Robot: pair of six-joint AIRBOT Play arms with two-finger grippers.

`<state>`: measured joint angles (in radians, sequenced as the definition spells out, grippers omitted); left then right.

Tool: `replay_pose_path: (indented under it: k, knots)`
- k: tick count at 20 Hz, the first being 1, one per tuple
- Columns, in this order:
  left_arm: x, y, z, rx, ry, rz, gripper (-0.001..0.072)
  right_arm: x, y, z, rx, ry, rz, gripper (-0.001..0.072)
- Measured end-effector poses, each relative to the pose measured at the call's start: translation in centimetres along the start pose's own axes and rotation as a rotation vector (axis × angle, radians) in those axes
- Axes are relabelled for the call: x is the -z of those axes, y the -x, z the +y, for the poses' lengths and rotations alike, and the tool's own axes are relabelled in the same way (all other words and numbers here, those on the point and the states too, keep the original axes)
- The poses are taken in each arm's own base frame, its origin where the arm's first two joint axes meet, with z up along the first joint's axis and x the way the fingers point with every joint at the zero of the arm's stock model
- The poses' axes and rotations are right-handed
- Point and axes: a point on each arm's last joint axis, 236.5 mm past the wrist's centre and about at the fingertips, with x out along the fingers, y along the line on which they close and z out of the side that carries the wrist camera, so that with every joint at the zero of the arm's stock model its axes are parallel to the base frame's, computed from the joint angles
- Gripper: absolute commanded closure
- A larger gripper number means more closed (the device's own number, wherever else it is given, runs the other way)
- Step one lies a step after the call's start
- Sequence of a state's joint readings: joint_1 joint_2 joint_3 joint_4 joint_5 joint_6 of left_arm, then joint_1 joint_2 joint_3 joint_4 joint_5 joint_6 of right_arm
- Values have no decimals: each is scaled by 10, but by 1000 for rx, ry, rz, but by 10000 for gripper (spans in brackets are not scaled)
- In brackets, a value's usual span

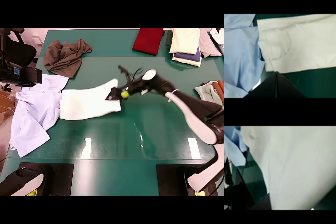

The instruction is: Fold the shirts.

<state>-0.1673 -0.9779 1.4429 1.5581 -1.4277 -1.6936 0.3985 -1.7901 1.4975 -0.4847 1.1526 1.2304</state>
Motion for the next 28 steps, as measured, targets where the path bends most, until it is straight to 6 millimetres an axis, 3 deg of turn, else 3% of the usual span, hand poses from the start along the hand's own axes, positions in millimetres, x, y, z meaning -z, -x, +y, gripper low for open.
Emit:
replay_pose_path:
  k: [1,3,6,8,10,12,14,16,18,20,21,25,28]
  knots:
    - [0,0,0,0,0,0,685,-13,22,5,23,17,-35,690]
    - [-1,0,0,1,0,-3,685,-45,86,6,90,30,-142,690]
    - [-3,0,0,2,0,-11,685,-83,216,-11,207,-16,-374,690]
    - [-4,0,-1,4,0,-15,685,-93,326,-34,286,-96,-579,690]
    - [-5,0,-2,6,1,-21,685,-78,428,-65,356,-215,-758,690]
    - [-7,0,-2,8,1,-31,685,-40,513,-95,411,-349,-897,690]
    - [-11,0,-3,11,2,-45,685,13,567,-126,457,-500,-953,689]
    - [-14,0,-5,20,5,-60,685,73,598,-157,513,-657,-951,688]
    - [-17,1,-7,28,6,-71,685,127,613,-183,570,-795,-912,675]
    - [-18,1,-8,33,7,-78,685,169,619,-202,602,-905,-872,312]
    - [-18,1,-8,34,7,-78,685,186,621,-211,613,-952,-855,293]
    - [-17,1,-10,44,9,-70,685,220,633,-219,597,-1030,-869,263]
    - [-16,1,-12,52,11,-66,685,222,669,-203,579,-1002,-1018,263]
